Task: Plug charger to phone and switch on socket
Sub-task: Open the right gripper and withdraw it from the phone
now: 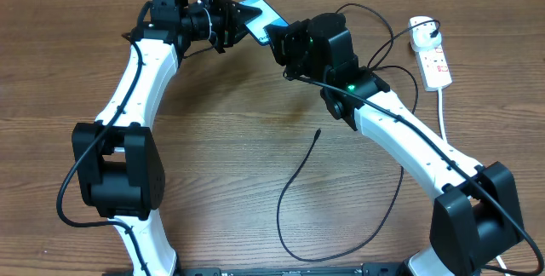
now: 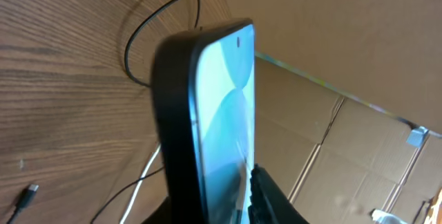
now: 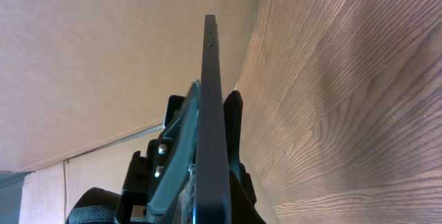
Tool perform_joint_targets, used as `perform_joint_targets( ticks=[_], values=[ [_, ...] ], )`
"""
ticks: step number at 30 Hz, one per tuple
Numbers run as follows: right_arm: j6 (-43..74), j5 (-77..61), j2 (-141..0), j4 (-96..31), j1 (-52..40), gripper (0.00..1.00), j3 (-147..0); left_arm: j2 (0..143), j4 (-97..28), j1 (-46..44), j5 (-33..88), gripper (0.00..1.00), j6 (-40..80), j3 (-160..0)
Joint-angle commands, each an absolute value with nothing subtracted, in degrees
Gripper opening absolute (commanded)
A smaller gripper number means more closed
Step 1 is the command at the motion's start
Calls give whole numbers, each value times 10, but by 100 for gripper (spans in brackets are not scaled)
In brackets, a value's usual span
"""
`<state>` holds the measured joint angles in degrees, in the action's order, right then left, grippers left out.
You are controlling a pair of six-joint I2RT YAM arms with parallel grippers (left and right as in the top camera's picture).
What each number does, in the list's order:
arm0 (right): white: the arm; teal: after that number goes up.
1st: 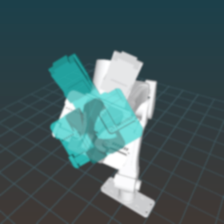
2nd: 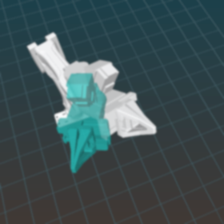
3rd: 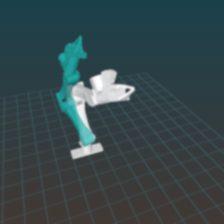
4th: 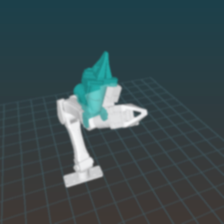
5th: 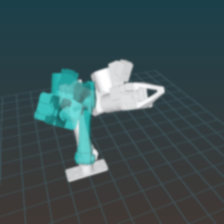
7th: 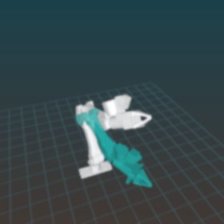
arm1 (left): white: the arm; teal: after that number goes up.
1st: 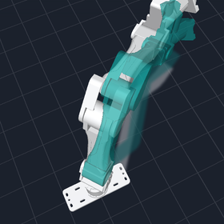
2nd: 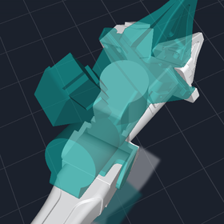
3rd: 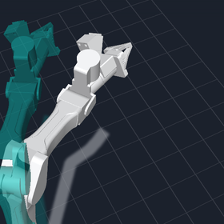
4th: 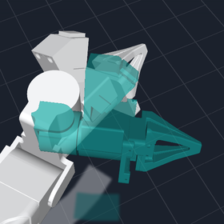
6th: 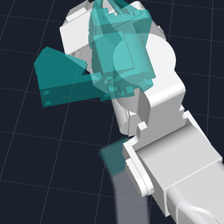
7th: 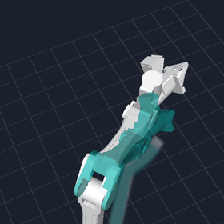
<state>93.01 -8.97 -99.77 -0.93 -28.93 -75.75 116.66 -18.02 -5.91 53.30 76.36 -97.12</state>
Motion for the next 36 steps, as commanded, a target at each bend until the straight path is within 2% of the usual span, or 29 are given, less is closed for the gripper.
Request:
perform_joint_targets(
  ticks=[1, 8, 11, 18, 22, 23, 26, 33, 36],
  values=[
    [930, -95, -981, -1, -298, 4, -768, 1171, -176, -57, 531, 15, 774, -972],
    [930, -95, -981, -1, -299, 4, -768, 1171, -175, -57, 531, 11, 775, -972],
    [930, -95, -981, -1, -300, 4, -768, 1171, -175, -57, 532, 4, 779, -972],
    [930, -95, -981, -5, -300, 4, -768, 1171, -175, -57, 532, 4, 780, -972],
    [930, -98, -981, -5, -300, 11, -768, 1171, -175, -57, 532, 4, 780, -972],
    [930, -100, -981, -5, -300, 13, -768, 1171, -175, -57, 532, 5, 780, -972],
    [907, -104, -981, -5, -300, 37, -768, 1171, -175, -57, 532, 4, 780, -972],
    [810, -104, -981, -22, -299, 65, -768, 1171, -175, -56, 530, 4, 755, -972],
    [750, -104, -980, -44, -293, 85, -768, 1171, -177, -55, 523, 4, 733, -972]
  ],
)
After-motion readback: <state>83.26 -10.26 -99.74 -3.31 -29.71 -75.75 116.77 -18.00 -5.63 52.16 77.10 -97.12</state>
